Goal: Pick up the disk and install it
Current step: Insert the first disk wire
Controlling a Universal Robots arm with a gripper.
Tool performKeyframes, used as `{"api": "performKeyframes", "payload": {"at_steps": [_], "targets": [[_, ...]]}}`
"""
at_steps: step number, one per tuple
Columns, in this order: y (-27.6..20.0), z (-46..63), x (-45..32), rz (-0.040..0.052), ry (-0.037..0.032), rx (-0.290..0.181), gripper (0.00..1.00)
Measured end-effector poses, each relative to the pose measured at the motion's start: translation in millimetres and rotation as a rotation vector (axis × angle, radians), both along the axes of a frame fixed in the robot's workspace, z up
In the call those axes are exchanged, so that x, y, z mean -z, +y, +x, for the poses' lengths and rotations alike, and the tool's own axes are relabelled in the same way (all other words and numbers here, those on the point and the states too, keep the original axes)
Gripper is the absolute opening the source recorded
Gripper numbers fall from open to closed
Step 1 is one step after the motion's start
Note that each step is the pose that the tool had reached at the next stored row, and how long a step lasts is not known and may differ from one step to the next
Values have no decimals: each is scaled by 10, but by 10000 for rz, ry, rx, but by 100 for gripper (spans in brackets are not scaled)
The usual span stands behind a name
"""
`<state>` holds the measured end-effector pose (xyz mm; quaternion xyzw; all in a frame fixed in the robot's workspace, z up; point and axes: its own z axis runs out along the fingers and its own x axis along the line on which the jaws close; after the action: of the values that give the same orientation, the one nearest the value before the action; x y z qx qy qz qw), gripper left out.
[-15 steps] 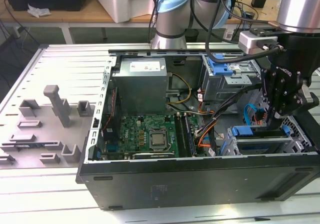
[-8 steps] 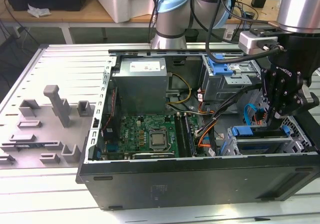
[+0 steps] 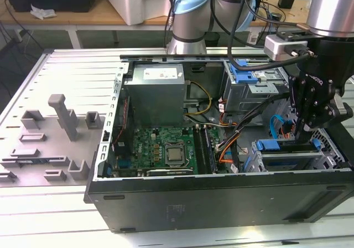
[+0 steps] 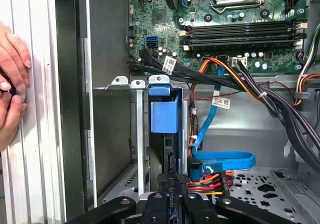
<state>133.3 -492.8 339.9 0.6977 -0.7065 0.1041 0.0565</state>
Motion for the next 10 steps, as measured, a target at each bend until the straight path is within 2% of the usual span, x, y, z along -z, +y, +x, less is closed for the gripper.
{"api": "performKeyframes", "payload": {"at_steps": [10], "targets": [[-3, 0, 19, 0, 0, 0, 17]]}}
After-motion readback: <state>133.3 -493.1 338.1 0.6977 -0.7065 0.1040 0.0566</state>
